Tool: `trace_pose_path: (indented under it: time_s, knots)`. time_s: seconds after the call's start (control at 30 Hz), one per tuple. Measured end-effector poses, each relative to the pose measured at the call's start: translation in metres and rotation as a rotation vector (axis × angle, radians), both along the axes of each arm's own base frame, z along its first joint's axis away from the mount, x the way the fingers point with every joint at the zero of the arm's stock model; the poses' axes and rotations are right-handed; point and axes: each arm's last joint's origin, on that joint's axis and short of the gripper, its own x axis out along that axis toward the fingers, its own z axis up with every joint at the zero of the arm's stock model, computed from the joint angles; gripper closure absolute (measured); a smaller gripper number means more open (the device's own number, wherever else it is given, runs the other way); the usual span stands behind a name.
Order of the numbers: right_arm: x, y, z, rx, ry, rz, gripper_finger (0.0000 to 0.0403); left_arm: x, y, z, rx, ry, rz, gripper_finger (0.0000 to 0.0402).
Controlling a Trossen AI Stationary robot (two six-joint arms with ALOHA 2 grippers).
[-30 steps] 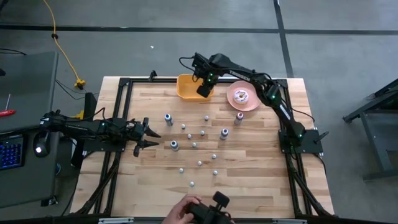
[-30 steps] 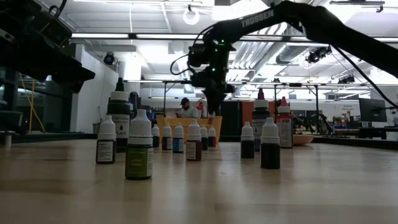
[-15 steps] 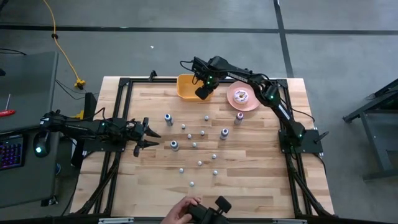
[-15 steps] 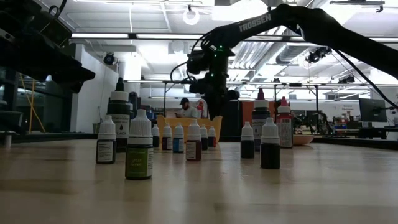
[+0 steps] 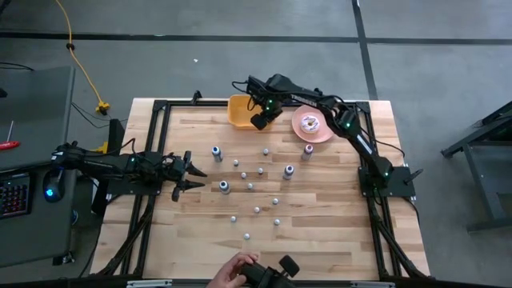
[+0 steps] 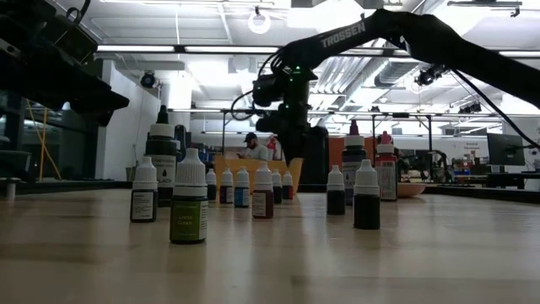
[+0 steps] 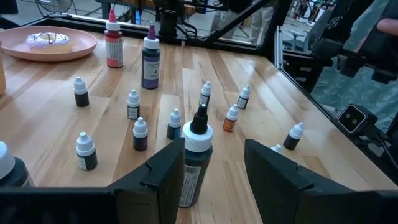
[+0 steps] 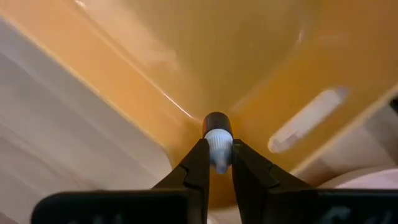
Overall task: Pick & Place food coloring
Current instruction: Put the small orange food coloring bottle into the yellow bin, then put the small black food coloring bottle into the yellow bin
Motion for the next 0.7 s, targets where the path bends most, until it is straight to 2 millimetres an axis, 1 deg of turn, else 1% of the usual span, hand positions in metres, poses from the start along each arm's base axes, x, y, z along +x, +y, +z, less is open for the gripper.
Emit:
trace_pose_path:
  time_s: [0.1, 0.33, 0.57, 0.7]
  knots:
    - [-0.0002, 0.0003, -0.0015, 0.011, 0.005, -0.007, 0.0353, 0.0, 0.0, 0.0, 0.0, 0.0, 0.0, 0.0238]
    - [-0.0008, 0.0005, -0.001, 0.008, 0.011, -0.008, 0.0357, 0.0, 0.0, 0.0, 0.0, 0.0, 0.0, 0.0238]
    - [-0.0002, -0.0003, -0.0009, -0.008, 0.01, 0.0, 0.0317, 0.0, 0.0, 0.0, 0.0, 0.0, 0.0, 0.0238]
    - [-0.0002, -0.0003, -0.0009, -0.011, 0.011, 0.018, 0.0307, 0.0, 0.0, 0.0, 0.0, 0.0, 0.0, 0.0238]
